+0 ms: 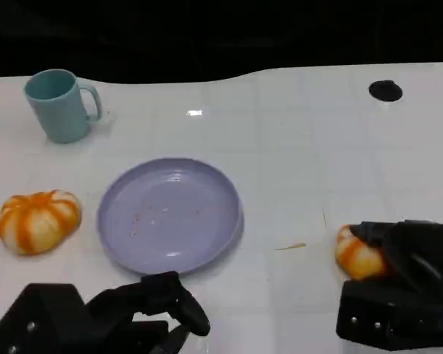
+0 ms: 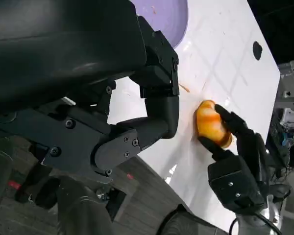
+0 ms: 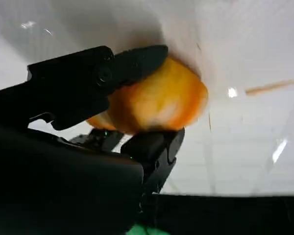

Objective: Grasp the bread from the table and place it into the plate.

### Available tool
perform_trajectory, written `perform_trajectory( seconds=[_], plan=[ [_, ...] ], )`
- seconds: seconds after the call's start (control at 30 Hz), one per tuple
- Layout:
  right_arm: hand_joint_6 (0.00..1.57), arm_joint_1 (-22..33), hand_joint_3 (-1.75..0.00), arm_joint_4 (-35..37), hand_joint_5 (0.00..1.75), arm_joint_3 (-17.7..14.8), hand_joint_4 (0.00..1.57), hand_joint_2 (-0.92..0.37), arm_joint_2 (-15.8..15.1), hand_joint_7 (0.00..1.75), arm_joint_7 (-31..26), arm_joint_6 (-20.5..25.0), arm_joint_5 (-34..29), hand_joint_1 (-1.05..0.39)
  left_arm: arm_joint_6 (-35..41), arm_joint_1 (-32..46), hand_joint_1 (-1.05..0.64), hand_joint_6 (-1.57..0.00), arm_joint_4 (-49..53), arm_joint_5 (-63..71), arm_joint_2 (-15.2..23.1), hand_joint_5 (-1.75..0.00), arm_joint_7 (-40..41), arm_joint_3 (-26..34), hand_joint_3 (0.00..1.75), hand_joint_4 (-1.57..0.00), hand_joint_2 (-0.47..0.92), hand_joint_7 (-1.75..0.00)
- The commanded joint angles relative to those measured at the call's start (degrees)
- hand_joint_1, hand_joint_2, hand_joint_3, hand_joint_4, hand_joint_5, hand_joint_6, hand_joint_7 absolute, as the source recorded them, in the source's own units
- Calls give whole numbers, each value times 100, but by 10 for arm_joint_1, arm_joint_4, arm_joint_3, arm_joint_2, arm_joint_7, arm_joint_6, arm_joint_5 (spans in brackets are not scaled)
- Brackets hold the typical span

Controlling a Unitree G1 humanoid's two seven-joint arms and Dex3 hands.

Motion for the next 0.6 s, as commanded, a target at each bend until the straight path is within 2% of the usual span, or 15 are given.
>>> perform_trajectory(
  seconds=[0.03,0.07,0.17,0.3,0.33,0.37,0.47,0.53,0.6],
  plan=[
    [101,-15,-69,60,164,-16,91,-67,-1,101,-105,-75,46,-10,-5,3,-36,-56,0,0,2,-175,5,1,82,-72,79,-165],
    [91,-19,-87,68,170,-13,94,-57,-3,131,-116,-83,48,-11,-5,3,-37,-56,0,0,1,-175,5,1,81,-72,78,-165],
    [79,-31,-99,89,174,-7,95,-49,-9,157,-145,-103,48,-13,-1,4,-38,-56,-2,1,2,-175,6,1,81,-72,78,-164],
    [73,-40,-104,96,175,-1,94,-45,-10,170,-159,-106,45,-15,0,4,-38,-57,-2,2,1,-175,7,0,80,-71,78,-163],
    [75,-42,-105,97,175,0,93,-42,-10,157,-161,-106,44,-15,0,4,-38,-57,-1,1,1,-175,7,0,80,-71,78,-163],
    [77,-43,-106,97,175,1,94,-40,-10,153,-168,-111,45,-15,-1,4,-39,-57,0,1,0,-175,7,0,80,-71,79,-163],
    [79,-45,-110,90,175,3,94,-37,-10,152,-178,-118,46,-14,-4,4,-39,-57,3,0,-1,-175,6,0,79,-71,79,-162],
    [75,-44,-101,75,175,2,92,-41,-8,157,-173,-119,49,-15,-5,3,-39,-57,4,3,1,-175,6,-1,79,-71,79,-162],
    [68,-45,-92,61,175,1,91,-44,-3,171,-176,-131,58,-14,-5,2,-40,-57,5,4,1,-175,5,-2,79,-71,79,-162]
  ],
)
